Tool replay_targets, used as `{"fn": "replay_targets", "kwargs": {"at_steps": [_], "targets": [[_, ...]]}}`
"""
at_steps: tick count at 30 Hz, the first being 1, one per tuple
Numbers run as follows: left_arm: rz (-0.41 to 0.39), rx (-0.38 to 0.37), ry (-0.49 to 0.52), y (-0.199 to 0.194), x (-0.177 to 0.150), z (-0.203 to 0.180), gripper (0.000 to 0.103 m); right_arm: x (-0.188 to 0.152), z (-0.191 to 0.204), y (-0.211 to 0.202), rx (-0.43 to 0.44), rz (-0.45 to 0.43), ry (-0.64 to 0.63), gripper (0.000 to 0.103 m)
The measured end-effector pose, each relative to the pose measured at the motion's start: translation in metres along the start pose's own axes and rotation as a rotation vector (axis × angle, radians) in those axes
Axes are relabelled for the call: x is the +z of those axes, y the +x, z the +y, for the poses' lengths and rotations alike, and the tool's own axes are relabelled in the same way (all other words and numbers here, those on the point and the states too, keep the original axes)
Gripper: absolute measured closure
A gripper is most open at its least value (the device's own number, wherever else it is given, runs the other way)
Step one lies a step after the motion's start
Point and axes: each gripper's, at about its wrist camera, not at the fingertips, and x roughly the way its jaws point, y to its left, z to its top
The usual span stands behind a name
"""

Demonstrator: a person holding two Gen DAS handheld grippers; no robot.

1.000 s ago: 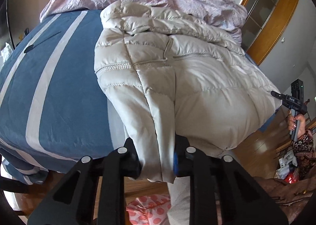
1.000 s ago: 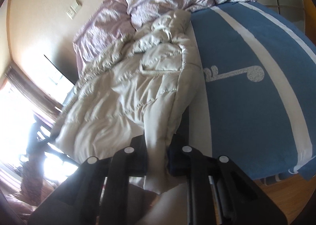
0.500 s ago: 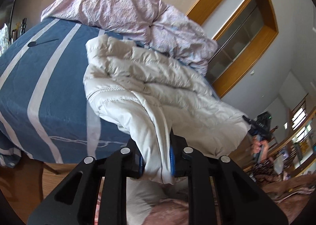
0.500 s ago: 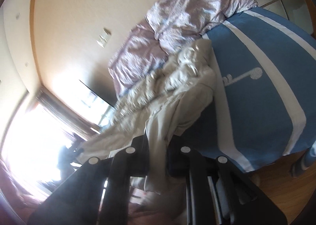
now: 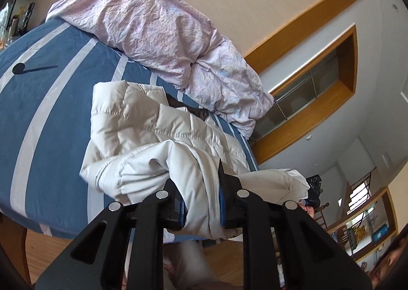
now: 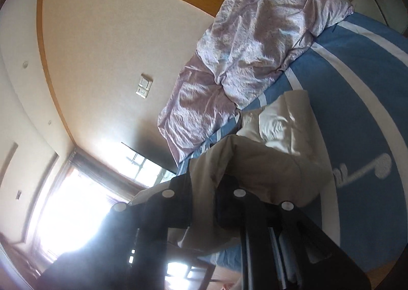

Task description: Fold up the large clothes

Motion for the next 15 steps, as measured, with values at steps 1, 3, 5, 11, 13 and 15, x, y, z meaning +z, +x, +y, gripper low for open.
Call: {"fn": "replay_targets", "kwargs": {"at_steps": [1,3,5,11,13,15], "targets": [[-0.002,0.003,-0.005,0.004,0.005,0.003,0.085,0.005,0.0,0.005,-0.003,-0.002,0.006,0.089],[-0.009,0.017,-0.018,0.018,0.02,0.008,0.085,0.019,-0.004,0.024,-0.014,-0.005,0.027,0.089],[-0.009,0.027,-0.033,0.031,0.033,0.015,0.085,0.033,-0.009,0.042,-0.031,-0.006,0.052,0.089],[-0.003,0.081,-0.081,0.074,0.063,0.04,0.085,0.061,-0.031,0.086,-0.099,-0.011,0.111,0.088],[0.003,0.102,-0.1,0.088,0.07,0.05,0.085,0.069,-0.04,0.1,-0.117,-0.013,0.134,0.087],[0.013,0.12,-0.12,0.1,0.075,0.06,0.085,0.076,-0.05,0.111,-0.137,-0.015,0.148,0.087]]}}
